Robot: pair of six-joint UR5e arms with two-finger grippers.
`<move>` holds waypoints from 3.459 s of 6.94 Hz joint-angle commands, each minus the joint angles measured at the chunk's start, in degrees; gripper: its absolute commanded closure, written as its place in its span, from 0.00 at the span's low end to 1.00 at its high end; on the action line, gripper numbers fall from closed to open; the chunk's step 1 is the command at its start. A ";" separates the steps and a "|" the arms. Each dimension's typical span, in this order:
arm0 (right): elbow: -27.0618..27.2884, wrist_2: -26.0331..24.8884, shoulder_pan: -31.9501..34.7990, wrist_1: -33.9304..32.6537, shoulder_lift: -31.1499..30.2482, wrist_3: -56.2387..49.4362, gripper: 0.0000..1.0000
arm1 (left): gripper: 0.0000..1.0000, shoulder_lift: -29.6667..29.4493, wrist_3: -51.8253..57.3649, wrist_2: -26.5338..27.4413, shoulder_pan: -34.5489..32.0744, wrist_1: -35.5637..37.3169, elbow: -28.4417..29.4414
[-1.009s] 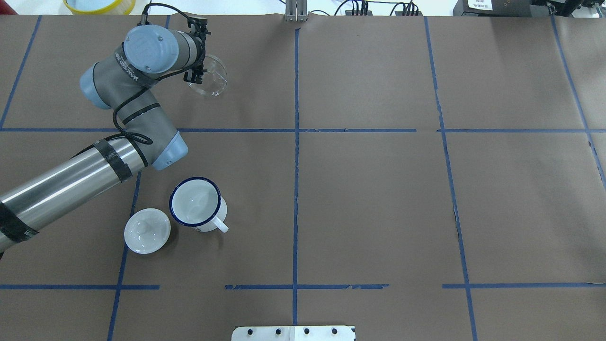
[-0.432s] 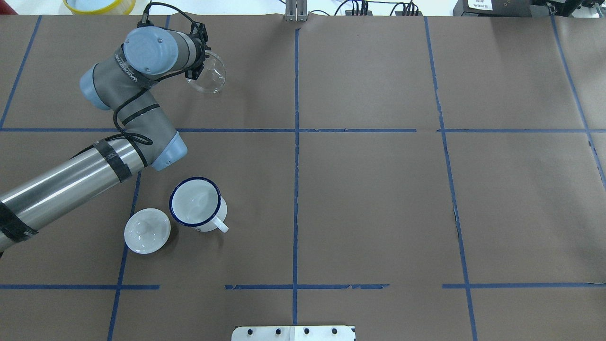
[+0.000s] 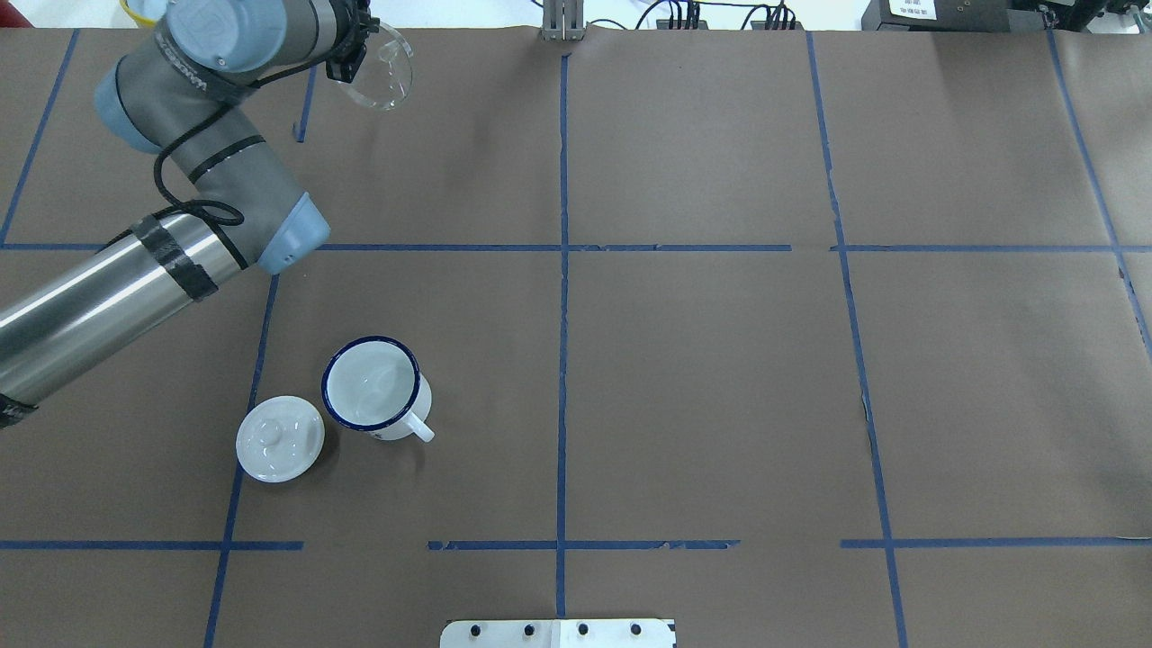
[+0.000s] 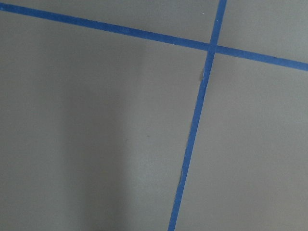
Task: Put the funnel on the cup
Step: 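Carry the funnel over the mug and lower it into the mug, then open the left gripper and withdraw it from the funnel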
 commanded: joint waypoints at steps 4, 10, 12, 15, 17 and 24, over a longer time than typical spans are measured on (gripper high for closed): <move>-0.09 0.00 0.00 0.00 0.09 0.00 0.00 | 1.00 9.79 24.73 -20.37 4.05 49.92 -44.09; 0.00 0.00 0.00 0.00 0.00 0.00 0.00 | 1.00 0.58 38.99 -25.05 11.39 70.50 -35.56; 0.00 0.00 0.00 0.00 0.00 0.00 0.00 | 1.00 0.90 39.87 -24.96 15.84 66.13 -29.66; 0.00 0.00 0.00 0.00 0.00 0.00 0.00 | 1.00 1.35 40.22 -24.78 19.12 65.75 -29.28; 0.00 0.00 0.00 0.00 0.00 0.00 0.00 | 1.00 1.61 40.22 -24.52 19.13 65.84 -29.46; -0.09 0.00 0.00 -0.09 0.00 0.00 0.00 | 0.00 15.34 68.78 -24.94 0.03 57.02 -44.45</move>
